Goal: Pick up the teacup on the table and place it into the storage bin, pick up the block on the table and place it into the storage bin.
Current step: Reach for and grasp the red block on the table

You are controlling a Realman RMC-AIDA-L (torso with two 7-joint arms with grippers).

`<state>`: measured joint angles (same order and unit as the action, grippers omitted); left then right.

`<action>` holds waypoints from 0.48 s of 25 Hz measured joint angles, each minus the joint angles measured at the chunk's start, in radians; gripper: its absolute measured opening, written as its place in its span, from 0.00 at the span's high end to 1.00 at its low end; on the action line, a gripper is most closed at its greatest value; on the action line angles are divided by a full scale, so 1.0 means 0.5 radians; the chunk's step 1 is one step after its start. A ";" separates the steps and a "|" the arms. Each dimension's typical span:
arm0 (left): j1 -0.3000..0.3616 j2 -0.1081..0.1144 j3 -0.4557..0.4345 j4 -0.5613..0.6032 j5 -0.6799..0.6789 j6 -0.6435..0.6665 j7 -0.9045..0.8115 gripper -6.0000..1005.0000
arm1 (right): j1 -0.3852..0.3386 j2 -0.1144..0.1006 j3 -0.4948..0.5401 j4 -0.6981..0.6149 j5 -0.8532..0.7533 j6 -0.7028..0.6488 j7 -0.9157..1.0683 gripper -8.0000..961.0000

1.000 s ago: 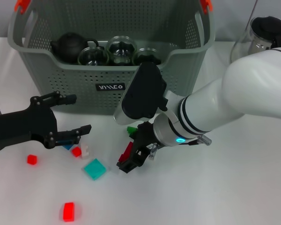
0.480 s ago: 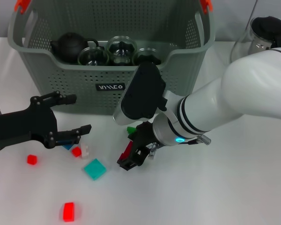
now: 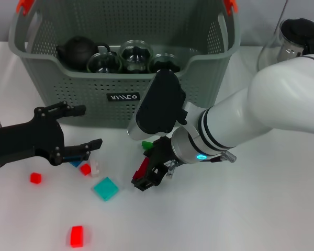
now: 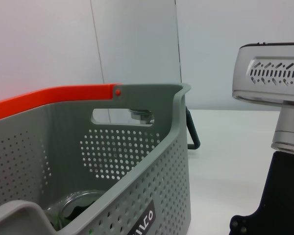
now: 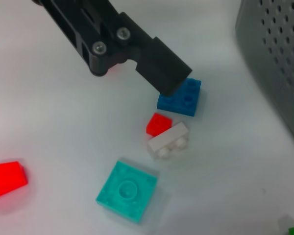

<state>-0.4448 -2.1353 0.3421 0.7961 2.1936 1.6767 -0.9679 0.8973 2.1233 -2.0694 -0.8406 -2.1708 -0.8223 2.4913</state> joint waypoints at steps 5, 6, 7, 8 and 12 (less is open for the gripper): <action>0.000 0.000 0.003 0.000 0.000 0.000 0.000 0.16 | -0.003 -0.001 -0.003 0.000 0.000 0.000 -0.002 0.20; 0.000 0.000 0.003 0.000 0.000 0.000 0.000 0.16 | -0.003 -0.001 -0.003 0.000 0.000 0.000 -0.003 0.20; 0.000 0.000 0.003 0.000 0.000 0.000 0.000 0.16 | -0.003 -0.001 -0.003 0.001 0.001 0.000 -0.003 0.20; -0.001 0.000 0.003 0.000 0.000 0.000 0.000 0.16 | -0.003 -0.001 -0.003 0.003 0.001 0.000 -0.003 0.21; -0.003 0.000 0.004 0.000 0.000 0.000 0.000 0.16 | 0.002 -0.001 -0.003 0.016 0.001 0.000 -0.001 0.21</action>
<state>-0.4466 -2.1353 0.3441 0.7961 2.1936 1.6767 -0.9679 0.8984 2.1230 -2.0709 -0.8327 -2.1705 -0.8222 2.4905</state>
